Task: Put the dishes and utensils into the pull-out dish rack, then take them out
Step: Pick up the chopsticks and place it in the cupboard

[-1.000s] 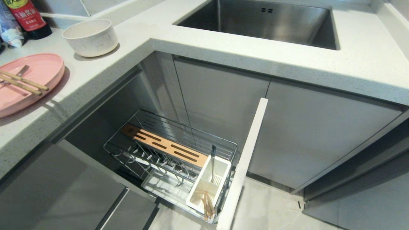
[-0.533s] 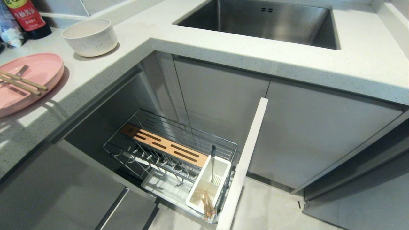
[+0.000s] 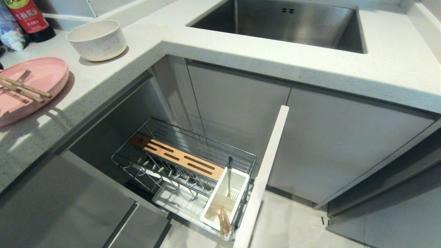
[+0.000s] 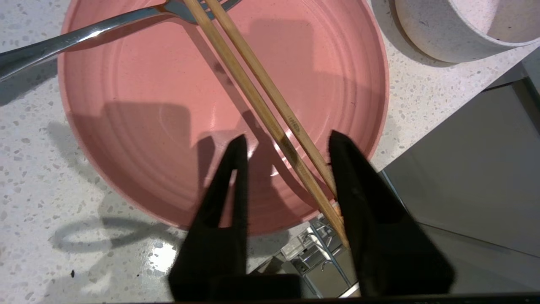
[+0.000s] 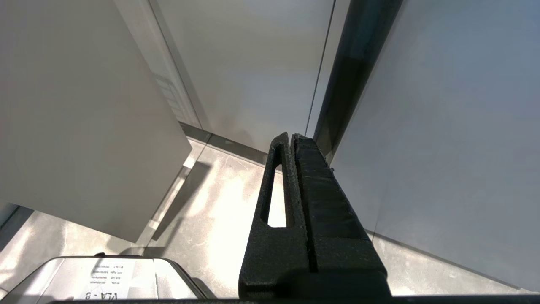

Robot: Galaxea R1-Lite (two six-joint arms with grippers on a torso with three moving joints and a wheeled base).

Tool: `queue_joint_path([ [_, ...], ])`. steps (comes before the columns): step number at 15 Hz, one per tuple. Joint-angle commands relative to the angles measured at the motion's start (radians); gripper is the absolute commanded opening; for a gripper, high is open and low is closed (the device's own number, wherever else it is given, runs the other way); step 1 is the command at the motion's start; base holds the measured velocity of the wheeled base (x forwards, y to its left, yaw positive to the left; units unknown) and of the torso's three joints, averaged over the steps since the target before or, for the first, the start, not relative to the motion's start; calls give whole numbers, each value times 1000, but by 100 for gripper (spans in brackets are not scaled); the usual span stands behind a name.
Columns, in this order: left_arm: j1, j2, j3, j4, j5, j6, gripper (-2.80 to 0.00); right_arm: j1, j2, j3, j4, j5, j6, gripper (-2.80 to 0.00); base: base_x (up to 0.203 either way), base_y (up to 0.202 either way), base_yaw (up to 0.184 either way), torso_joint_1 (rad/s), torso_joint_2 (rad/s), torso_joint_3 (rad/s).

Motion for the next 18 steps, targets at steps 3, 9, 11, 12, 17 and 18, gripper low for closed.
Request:
queue_joint_path([
  [3, -1, 26, 0, 6, 2, -4, 0, 0, 0, 0, 0, 0, 0, -280, 0, 0, 0, 0, 0, 0],
  [9, -9, 100, -8, 2, 21, -69, 0, 0, 0, 0, 0, 0, 0, -280, 0, 0, 0, 0, 0, 0],
  [11, -9, 120, -10, -1, 21, -83, 0, 0, 0, 0, 0, 0, 0, -280, 0, 0, 0, 0, 0, 0],
  [12, -10, 128, -10, -2, 21, -87, 0, 0, -1, 0, 0, 0, 0, -280, 0, 0, 0, 0, 0, 0],
  [17, -10, 151, -10, -14, 23, -99, 0, 0, -1, 0, 0, 0, 0, -280, 0, 0, 0, 0, 0, 0],
  [18, -10, 156, -10, -15, 24, -99, 0, 0, 0, 0, 0, 0, 0, -280, 0, 0, 0, 0, 0, 0],
])
